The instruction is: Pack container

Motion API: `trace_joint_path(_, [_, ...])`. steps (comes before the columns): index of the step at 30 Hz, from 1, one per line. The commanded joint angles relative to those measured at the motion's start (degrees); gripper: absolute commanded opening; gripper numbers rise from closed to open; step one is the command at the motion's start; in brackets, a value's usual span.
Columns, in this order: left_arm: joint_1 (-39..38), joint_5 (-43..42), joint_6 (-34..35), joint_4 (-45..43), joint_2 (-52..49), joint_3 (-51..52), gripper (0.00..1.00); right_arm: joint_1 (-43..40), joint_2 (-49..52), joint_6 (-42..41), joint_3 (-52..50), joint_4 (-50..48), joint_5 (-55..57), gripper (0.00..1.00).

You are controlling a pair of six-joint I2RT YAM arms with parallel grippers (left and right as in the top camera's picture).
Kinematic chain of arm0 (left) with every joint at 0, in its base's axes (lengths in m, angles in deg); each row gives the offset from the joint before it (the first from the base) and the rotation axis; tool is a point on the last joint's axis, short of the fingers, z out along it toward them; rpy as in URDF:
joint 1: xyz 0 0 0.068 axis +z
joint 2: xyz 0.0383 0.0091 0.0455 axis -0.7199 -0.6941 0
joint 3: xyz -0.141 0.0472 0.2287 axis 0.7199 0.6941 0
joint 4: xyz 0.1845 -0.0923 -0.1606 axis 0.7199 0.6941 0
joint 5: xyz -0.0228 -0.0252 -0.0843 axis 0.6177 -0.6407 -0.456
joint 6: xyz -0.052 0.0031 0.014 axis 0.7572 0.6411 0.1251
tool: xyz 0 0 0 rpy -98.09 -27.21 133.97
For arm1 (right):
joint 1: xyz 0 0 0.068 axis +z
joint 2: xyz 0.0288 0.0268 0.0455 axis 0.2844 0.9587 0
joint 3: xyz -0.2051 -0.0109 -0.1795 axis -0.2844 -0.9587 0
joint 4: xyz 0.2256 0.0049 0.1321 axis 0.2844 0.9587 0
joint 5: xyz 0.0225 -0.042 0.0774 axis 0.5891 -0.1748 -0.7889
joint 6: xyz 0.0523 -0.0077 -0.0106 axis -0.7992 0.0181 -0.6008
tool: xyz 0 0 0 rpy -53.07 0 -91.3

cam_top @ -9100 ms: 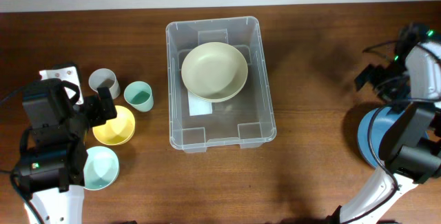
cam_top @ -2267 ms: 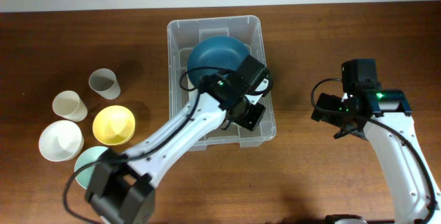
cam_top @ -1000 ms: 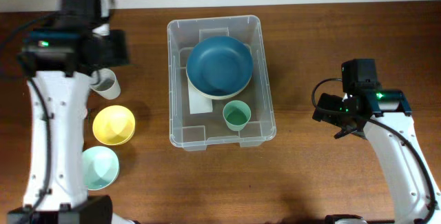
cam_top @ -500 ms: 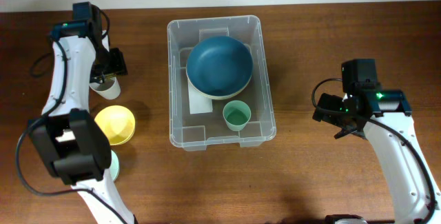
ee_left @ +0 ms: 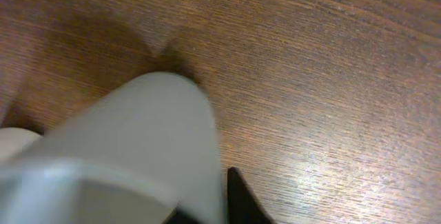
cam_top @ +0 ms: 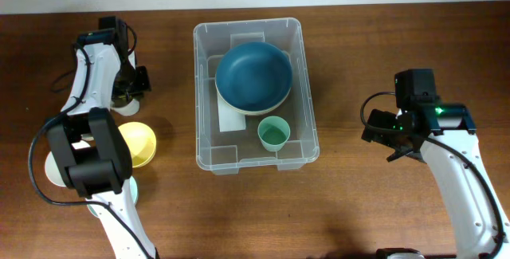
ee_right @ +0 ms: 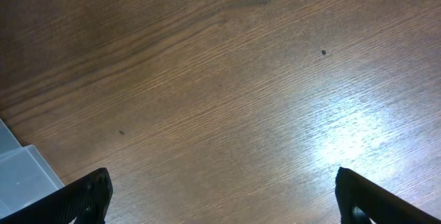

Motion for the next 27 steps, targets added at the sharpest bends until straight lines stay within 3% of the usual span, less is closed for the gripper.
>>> trace_joint_path(1, [0.5,-0.2,-0.2,0.9,-0.3,-1.5,0.01,0.6,-0.5,-0.2,-0.2,0.2,1.1,0.99])
trace_joint_path(6, [-1.7,-0.3,-0.2,6.6,3.6,-9.1,0.00,0.6,-0.5,-0.2,-0.2,0.2,1.4,0.99])
trace_joint_path(12, [-9.8,-3.3,-0.2,9.8,14.3,-14.6,0.01,0.2,-0.6,-0.2,-0.2,0.1,3.0,0.99])
trace_joint_path(18, [-24.0,-3.8,-0.1,10.4,22.5,-14.6,0.00,-3.5,-0.6,-0.3,-0.2,0.0,2.1,0.99])
trace_joint_path(27, [-45.3,-8.8,4.9,14.6,19.1,-14.0,0.00,-6.7,-0.6,-0.2,-0.2,0.2,0.2,0.99])
